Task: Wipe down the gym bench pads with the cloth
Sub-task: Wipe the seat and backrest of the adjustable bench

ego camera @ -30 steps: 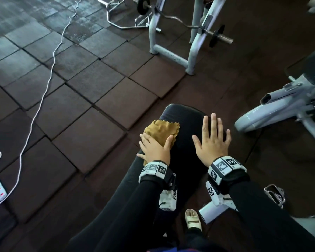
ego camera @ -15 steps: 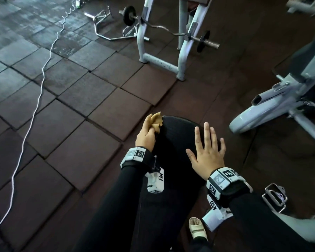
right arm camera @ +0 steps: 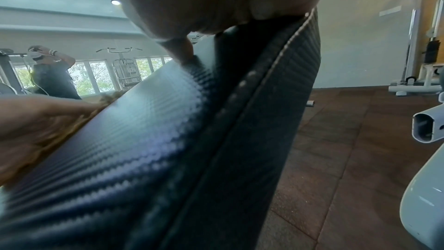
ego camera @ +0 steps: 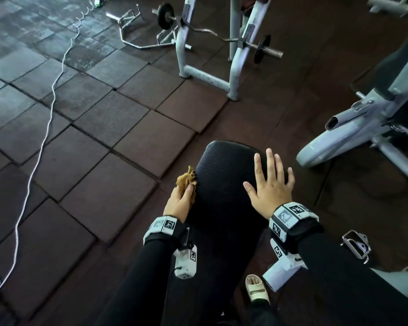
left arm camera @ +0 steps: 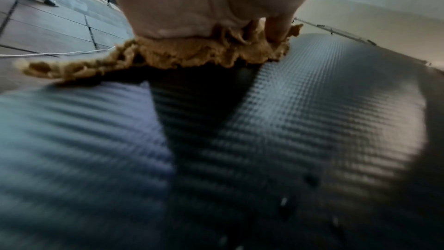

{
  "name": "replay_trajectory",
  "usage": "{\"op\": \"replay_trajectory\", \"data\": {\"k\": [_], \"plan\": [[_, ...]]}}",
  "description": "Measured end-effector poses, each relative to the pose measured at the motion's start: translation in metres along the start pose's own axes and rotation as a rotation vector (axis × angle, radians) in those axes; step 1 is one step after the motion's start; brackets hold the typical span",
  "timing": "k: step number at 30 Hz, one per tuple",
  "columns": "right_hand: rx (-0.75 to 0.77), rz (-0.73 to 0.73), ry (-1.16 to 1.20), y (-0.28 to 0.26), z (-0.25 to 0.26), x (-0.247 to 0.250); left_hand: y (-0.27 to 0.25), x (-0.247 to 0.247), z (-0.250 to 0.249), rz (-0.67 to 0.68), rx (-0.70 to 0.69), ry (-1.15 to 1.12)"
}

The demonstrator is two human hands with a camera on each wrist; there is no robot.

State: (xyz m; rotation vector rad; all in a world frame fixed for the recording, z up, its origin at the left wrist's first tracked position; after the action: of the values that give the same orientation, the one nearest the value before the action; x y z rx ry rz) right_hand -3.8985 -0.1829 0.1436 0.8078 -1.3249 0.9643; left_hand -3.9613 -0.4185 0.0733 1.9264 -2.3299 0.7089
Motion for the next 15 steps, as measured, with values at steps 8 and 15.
{"op": "replay_trajectory", "data": {"k": [8, 15], "plan": [[-0.009, 0.002, -0.001, 0.001, 0.0, 0.003, 0.013, -0.008, -0.008, 0.018, -0.046, 0.064], [-0.014, 0.001, -0.019, 0.001, 0.001, 0.004, -0.029, 0.011, 0.031, -0.012, -0.084, 0.194]]}}
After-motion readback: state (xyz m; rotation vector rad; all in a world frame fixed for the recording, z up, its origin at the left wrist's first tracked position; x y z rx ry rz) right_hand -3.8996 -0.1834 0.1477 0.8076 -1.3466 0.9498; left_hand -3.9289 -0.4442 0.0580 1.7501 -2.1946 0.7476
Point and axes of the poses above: each hand's wrist, its own y-axis towards the middle knuckle, its own x-axis out of the back of the hand, z = x × y, the point moved 2 cm from there along y, towards the middle knuckle, and after that the axes turned 9 degrees about -x, right-handed, at the moved point
